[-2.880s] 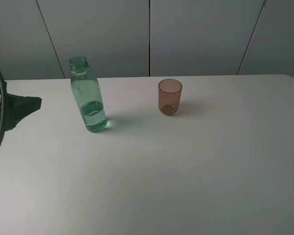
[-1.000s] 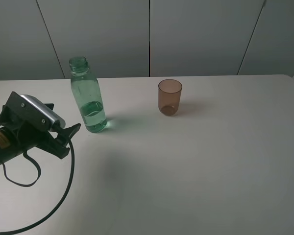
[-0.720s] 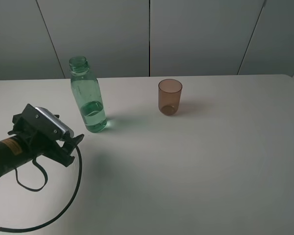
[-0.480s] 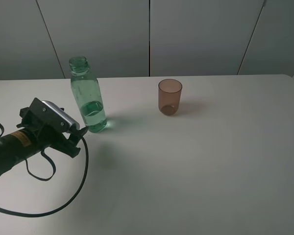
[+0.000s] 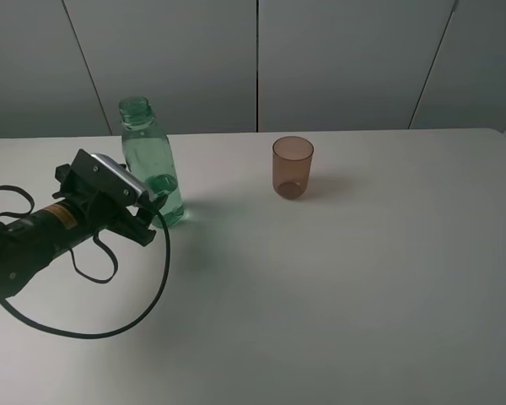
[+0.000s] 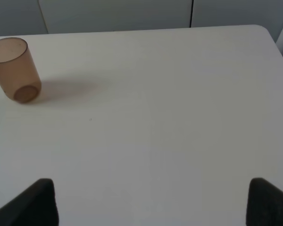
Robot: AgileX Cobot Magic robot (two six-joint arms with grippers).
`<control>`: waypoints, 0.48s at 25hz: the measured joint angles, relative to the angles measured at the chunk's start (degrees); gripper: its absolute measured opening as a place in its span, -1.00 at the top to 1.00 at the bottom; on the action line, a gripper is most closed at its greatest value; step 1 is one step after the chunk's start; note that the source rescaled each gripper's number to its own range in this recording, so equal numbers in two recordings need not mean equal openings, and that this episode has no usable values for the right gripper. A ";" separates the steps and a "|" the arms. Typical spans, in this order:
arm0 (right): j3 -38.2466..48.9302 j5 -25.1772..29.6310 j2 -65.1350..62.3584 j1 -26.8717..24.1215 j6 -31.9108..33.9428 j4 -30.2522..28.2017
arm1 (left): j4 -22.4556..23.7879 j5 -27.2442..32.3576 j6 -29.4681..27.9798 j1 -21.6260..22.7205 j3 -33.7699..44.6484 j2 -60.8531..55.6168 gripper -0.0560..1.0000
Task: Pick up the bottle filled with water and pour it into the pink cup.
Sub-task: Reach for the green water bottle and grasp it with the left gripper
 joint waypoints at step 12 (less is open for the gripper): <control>0.00 0.00 0.00 0.00 0.00 0.00 | 2.70 0.09 -1.71 0.00 -6.12 4.32 -0.94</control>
